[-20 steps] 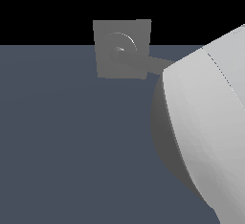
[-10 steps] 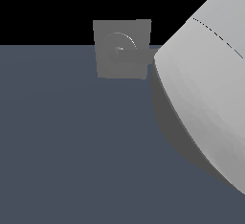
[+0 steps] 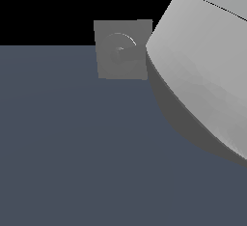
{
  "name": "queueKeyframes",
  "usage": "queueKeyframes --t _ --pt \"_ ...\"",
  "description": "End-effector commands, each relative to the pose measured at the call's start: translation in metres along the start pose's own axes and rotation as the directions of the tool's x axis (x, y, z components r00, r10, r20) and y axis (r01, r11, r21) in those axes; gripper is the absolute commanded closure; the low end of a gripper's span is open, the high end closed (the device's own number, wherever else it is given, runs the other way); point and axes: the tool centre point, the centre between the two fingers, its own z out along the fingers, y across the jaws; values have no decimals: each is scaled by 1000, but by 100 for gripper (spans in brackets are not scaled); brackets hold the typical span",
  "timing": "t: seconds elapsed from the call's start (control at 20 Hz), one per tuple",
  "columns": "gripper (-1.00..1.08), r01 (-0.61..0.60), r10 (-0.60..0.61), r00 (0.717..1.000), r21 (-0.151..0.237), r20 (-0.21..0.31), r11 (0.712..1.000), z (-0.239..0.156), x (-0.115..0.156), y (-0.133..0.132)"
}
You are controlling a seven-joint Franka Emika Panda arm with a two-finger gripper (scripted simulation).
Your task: Turn on the faucet by rotating a designated handle.
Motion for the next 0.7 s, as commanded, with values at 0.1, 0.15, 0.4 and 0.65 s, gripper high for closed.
queueKeyframes --t 0.1,0.15,0.4,0.65 --pt "108 17 -40 986 137 164 990 1 -24 -36" --pt "108 18 -40 986 137 164 990 2 -20 -36" --pt "108 18 -40 986 138 161 990 5 -5 -35" --pt "108 18 -40 986 138 159 990 7 7 -34"
